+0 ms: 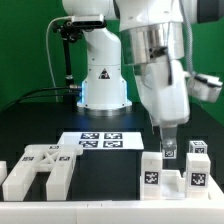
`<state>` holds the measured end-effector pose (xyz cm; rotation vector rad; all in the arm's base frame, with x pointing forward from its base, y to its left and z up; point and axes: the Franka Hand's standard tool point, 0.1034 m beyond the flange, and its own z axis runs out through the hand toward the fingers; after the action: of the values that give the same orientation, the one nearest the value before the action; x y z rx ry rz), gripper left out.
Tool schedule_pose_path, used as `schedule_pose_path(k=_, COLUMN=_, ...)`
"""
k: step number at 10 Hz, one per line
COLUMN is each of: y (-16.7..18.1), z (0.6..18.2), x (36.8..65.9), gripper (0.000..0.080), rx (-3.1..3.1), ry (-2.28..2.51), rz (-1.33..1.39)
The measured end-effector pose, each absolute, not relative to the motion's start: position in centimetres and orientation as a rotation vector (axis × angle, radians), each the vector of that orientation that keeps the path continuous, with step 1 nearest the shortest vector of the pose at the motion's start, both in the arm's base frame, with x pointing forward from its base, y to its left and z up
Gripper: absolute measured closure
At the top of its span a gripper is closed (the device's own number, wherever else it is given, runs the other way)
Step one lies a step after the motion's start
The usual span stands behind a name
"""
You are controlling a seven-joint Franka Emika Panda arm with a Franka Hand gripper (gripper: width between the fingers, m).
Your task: Assemble chair
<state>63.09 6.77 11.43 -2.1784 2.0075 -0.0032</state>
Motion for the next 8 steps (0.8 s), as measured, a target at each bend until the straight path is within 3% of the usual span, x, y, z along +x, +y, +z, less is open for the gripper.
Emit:
schedule_pose_path(k=2, y=7.7, z=12.4, x=62.9, gripper=0.0151, rx=-2.227, ry=1.945, rz=-0.006)
schedule_pose_path(k=6, y=7.5, z=12.2, x=62.8, gripper=0.015, rx=-2.527, ry=1.546, rz=-0.053)
schedule_pose_path(k=8, y=6.9, z=11.1, x=61.3, gripper=0.015, rx=-2.779, ry=1.11, rz=-0.159)
